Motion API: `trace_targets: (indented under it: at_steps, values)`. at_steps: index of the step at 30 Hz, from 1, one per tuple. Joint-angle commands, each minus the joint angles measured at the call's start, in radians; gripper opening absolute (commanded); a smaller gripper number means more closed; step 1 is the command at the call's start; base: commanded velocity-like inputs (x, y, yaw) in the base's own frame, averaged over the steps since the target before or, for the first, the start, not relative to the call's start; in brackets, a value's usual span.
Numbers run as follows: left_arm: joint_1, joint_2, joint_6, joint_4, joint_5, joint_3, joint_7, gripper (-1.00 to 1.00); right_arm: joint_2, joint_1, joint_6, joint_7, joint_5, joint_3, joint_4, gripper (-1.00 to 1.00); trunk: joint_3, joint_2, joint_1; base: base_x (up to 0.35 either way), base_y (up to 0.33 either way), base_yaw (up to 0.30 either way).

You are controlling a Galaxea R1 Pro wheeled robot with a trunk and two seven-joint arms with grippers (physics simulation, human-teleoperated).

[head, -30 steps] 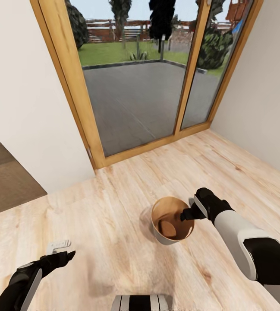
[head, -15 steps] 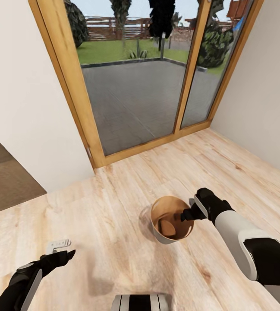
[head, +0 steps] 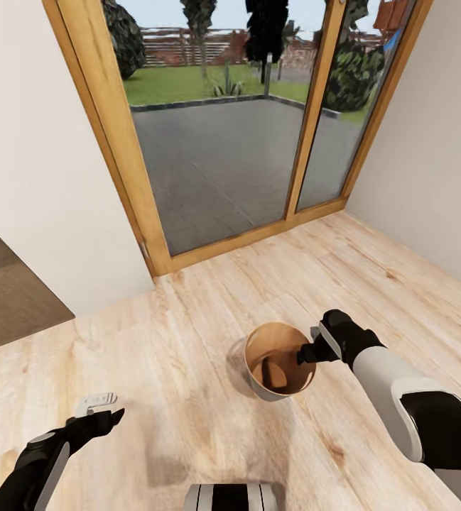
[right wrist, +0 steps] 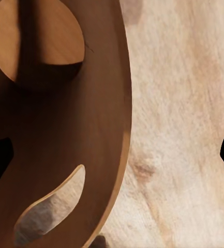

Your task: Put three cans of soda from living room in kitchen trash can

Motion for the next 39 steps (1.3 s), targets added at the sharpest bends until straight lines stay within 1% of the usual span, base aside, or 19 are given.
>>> trace_targets:
  at_steps: [1, 17, 26, 33, 39]
  values:
    - [0.000, 0.000, 0.000, 0.000, 0.000, 0.000, 0.000, 1.00, 0.000, 0.001, 0.000, 0.000, 0.000, 0.000, 0.000, 1.00, 0.000, 0.000, 0.000, 0.000, -0.002, 0.000]
    - [0.000, 0.000, -0.002, 0.000, -0.001, 0.000, 0.000, 1.00, 0.003, 0.003, 0.000, 0.000, 0.000, 0.002, -0.001, 1.00, 0.000, 0.000, 0.000, 0.057, 0.000, 0.000]
    - [0.000, -0.001, -0.002, -0.001, 0.000, 0.000, 0.001, 1.00, 0.003, 0.003, 0.000, 0.000, -0.001, 0.023, 0.000, 1.00, 0.000, 0.000, 0.000, 0.007, 0.000, 0.000]
    - [0.000, -0.001, -0.002, -0.001, 0.000, 0.001, 0.001, 1.00, 0.003, 0.003, 0.000, 0.000, -0.001, 0.027, 0.001, 1.00, -0.027, -0.002, 0.003, 0.001, 0.000, 0.000]
    - [0.000, -0.002, -0.002, -0.001, -0.001, 0.000, 0.003, 1.00, 0.003, 0.003, -0.009, 0.000, -0.001, 0.028, 0.002, 1.00, -0.027, -0.002, 0.003, 0.000, 0.000, 0.000]
